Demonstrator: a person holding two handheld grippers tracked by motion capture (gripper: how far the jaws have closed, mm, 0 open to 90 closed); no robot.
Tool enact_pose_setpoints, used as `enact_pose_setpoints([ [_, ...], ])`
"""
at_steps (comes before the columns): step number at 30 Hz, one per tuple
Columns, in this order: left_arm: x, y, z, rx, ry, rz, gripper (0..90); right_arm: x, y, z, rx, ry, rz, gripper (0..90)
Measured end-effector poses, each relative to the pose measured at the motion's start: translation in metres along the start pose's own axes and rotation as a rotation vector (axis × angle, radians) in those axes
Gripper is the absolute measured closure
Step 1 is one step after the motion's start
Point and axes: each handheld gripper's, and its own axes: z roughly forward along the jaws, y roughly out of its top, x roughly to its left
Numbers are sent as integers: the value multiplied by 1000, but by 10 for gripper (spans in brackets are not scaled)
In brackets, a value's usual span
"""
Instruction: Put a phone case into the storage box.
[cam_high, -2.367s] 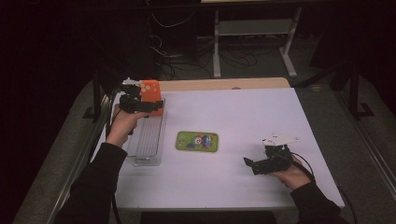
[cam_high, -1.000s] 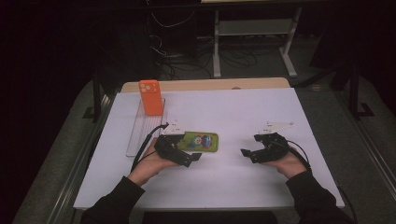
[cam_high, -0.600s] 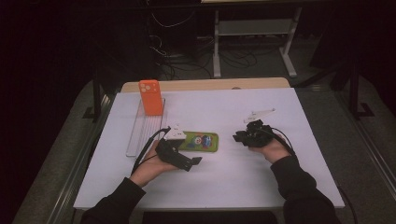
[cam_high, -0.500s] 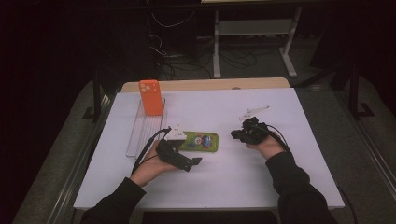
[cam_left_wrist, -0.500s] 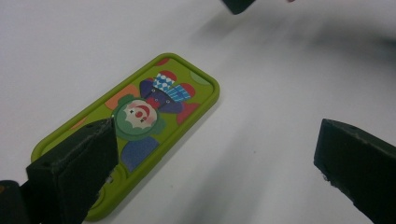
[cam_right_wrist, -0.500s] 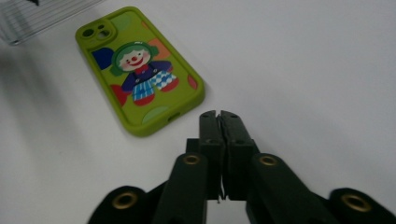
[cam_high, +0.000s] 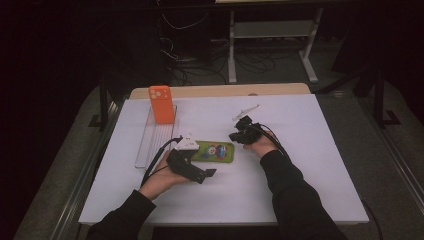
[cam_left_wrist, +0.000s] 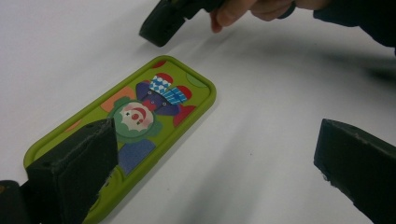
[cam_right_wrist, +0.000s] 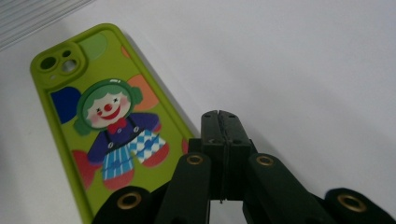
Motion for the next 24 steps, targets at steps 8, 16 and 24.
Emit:
enact_pose_setpoints([
  [8,0,0,0,-6,-6,7,0,-2,7,17,35,11,-3,881],
  [16,1,1,-2,-11,-5,1,0,0,3,9,44,33,-25,882],
  [24,1,0,-3,-7,-6,1,0,7,-4,3,50,68,-60,882],
])
